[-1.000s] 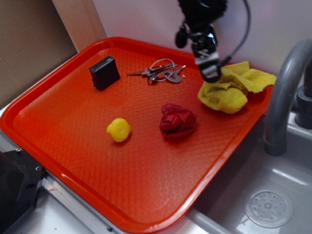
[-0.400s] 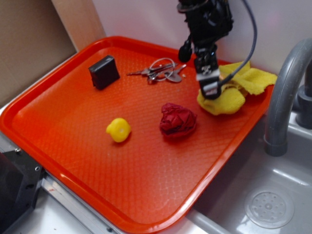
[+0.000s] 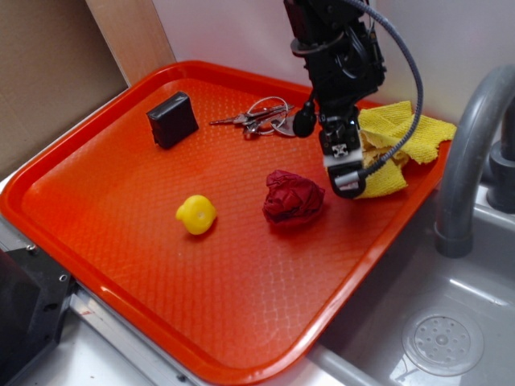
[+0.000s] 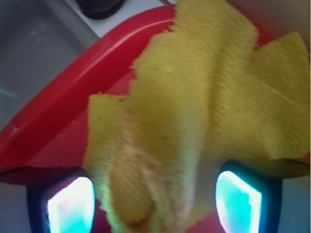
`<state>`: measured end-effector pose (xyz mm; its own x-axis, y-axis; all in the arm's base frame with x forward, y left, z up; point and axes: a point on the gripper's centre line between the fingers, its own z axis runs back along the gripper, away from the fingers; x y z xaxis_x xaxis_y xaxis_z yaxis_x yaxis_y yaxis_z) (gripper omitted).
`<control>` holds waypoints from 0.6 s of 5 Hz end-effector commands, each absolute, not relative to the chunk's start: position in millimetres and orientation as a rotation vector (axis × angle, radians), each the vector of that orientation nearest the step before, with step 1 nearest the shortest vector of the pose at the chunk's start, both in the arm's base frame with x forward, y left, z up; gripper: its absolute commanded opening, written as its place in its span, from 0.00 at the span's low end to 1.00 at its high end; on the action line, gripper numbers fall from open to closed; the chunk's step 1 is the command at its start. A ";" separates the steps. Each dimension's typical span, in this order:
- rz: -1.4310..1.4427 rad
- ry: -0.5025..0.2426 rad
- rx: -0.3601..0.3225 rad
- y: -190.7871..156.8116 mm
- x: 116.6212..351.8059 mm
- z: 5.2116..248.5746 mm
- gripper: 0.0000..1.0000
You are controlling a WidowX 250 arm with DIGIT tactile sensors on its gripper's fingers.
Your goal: Grab the yellow cloth.
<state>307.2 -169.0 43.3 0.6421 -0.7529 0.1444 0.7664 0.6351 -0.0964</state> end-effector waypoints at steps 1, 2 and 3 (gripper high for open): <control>-0.918 -0.162 -0.177 -197.3 302.1 60.4 1.00; -0.874 -0.138 -0.144 -196.8 307.0 48.8 0.00; -0.864 -0.135 -0.140 -192.9 306.3 42.6 0.00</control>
<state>315.2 -171.6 28.0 0.6677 -0.7316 0.1375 0.7439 0.6628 -0.0857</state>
